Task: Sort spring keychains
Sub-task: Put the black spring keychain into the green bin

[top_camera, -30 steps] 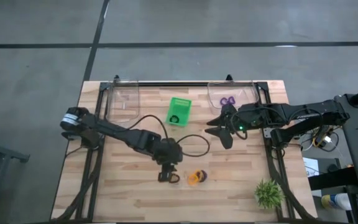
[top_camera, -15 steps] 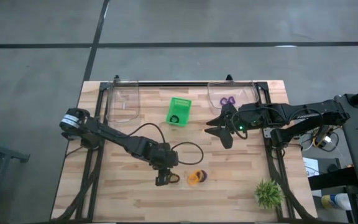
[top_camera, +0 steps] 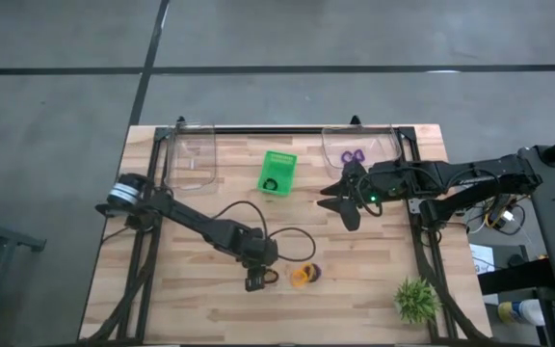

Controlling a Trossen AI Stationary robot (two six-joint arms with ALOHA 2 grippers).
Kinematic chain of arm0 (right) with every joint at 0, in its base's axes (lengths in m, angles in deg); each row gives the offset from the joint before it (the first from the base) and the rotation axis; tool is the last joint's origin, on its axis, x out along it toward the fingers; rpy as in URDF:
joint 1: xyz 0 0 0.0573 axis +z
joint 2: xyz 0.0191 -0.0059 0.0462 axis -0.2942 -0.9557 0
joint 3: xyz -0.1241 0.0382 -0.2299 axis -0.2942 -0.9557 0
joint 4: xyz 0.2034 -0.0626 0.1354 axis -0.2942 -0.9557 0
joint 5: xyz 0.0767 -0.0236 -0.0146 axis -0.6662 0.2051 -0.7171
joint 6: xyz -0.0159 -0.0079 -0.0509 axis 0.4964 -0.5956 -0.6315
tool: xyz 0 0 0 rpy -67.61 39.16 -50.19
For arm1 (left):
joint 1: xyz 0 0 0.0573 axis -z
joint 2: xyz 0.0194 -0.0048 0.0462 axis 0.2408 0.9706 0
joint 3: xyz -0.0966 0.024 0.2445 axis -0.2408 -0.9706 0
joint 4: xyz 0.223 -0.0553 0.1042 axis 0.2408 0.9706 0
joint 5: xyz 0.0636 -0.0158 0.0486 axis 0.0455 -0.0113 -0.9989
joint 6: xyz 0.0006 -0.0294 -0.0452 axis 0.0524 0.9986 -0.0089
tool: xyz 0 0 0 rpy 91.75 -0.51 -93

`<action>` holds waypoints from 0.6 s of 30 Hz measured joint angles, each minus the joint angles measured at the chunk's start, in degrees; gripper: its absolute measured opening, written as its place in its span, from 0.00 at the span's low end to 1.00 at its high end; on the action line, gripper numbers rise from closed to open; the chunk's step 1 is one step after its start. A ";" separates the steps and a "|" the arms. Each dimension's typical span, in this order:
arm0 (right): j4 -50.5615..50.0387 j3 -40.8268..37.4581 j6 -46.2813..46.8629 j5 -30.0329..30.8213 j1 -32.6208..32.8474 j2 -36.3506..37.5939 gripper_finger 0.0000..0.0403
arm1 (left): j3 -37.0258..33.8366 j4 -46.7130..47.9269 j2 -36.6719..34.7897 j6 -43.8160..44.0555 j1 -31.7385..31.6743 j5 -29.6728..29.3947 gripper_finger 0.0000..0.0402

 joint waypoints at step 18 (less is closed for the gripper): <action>-0.13 -0.94 -0.02 -0.02 0.00 -0.04 0.46 | 0.45 -1.61 0.69 5.39 0.20 -0.06 0.34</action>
